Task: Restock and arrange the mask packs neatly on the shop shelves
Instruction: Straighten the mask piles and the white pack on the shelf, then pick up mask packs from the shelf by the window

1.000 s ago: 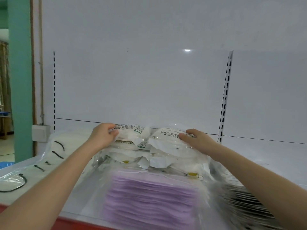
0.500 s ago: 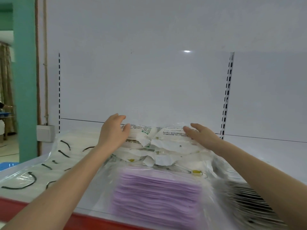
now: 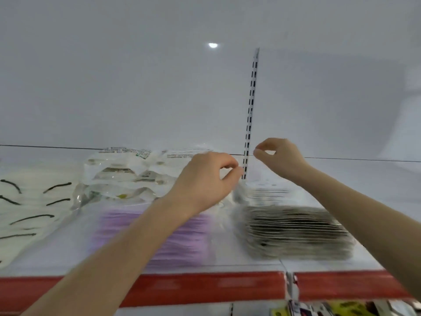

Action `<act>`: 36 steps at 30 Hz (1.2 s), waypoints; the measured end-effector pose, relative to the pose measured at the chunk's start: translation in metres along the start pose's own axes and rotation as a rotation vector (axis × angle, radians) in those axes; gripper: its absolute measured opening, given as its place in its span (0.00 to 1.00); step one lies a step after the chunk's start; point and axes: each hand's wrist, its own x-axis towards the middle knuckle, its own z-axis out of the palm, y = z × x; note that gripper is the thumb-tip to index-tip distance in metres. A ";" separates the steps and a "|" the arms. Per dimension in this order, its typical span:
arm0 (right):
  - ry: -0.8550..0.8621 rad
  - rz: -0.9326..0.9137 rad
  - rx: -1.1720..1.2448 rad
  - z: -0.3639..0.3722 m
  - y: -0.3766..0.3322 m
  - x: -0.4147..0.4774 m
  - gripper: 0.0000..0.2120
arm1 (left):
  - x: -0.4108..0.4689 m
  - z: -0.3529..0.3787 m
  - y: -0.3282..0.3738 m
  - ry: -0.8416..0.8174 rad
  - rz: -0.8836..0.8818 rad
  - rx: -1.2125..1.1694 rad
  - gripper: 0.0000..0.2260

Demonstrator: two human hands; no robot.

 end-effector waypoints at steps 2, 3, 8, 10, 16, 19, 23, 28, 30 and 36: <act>-0.002 0.016 -0.056 -0.024 0.022 -0.013 0.10 | 0.002 0.024 0.020 -0.053 0.013 -0.026 0.09; 0.002 0.029 -0.082 -0.038 0.034 -0.021 0.10 | 0.003 0.037 0.032 -0.082 0.022 -0.037 0.09; 0.046 0.139 -0.221 -0.124 0.108 -0.069 0.12 | 0.012 0.115 0.106 -0.197 0.089 -0.106 0.11; 0.042 0.181 -0.286 -0.161 0.141 -0.092 0.13 | 0.019 0.149 0.140 -0.237 0.115 -0.135 0.11; 0.093 0.341 -0.439 -0.289 0.234 -0.165 0.14 | 0.045 0.254 0.247 -0.329 0.178 -0.220 0.13; 0.105 0.410 -0.500 -0.347 0.270 -0.199 0.15 | 0.055 0.305 0.295 -0.400 0.178 -0.245 0.14; 0.134 0.512 -0.542 -0.412 0.312 -0.233 0.16 | 0.067 0.361 0.350 -0.481 0.199 -0.248 0.13; 0.185 0.605 -0.564 -0.461 0.363 -0.258 0.17 | 0.088 0.419 0.408 -0.540 0.278 -0.241 0.13; 0.201 0.639 -0.568 -0.475 0.389 -0.264 0.17 | 0.100 0.443 0.427 -0.551 0.300 -0.241 0.13; 0.245 0.669 -0.595 -0.526 0.474 -0.254 0.17 | 0.157 0.526 0.471 -0.546 0.349 -0.207 0.14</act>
